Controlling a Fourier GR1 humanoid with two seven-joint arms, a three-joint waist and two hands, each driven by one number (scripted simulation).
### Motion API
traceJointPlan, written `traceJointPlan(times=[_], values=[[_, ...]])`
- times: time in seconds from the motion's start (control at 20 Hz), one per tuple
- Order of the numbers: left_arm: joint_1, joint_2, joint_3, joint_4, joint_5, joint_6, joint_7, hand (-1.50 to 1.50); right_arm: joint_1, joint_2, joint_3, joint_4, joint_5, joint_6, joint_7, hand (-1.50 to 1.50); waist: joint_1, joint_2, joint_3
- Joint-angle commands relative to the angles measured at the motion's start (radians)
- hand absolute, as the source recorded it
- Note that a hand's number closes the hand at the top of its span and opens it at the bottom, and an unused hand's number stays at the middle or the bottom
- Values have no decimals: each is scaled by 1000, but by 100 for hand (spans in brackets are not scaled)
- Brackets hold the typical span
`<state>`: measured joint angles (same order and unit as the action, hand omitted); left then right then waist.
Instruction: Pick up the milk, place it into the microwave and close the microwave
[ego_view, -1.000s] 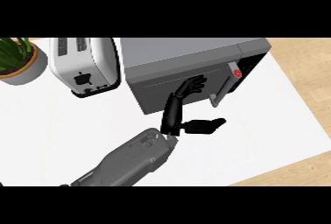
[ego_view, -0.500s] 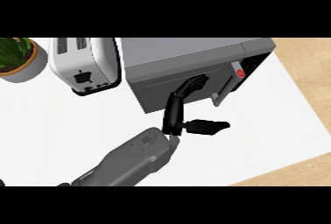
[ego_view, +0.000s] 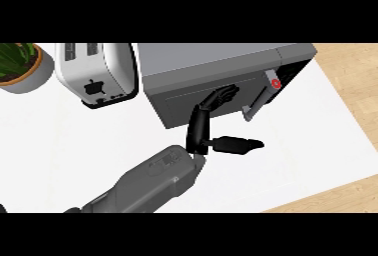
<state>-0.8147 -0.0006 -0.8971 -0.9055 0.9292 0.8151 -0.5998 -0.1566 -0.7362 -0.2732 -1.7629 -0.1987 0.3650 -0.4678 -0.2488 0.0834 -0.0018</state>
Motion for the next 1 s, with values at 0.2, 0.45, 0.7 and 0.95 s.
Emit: traceJointPlan(times=[0.2,0.45,0.7,0.95], values=[[-75,1,58,75,50,8,-21,-150,-8,135,78,85,-204,72,30,-150,20,23,4],[-82,1,56,95,77,1,-35,-150,-27,119,71,136,-276,120,62,-150,6,19,1],[-96,1,61,101,98,0,-52,-150,-50,112,70,188,-323,150,81,-150,4,24,2],[-95,1,62,107,116,-2,-76,-150,-86,86,49,227,-373,186,91,-150,-1,21,2]])
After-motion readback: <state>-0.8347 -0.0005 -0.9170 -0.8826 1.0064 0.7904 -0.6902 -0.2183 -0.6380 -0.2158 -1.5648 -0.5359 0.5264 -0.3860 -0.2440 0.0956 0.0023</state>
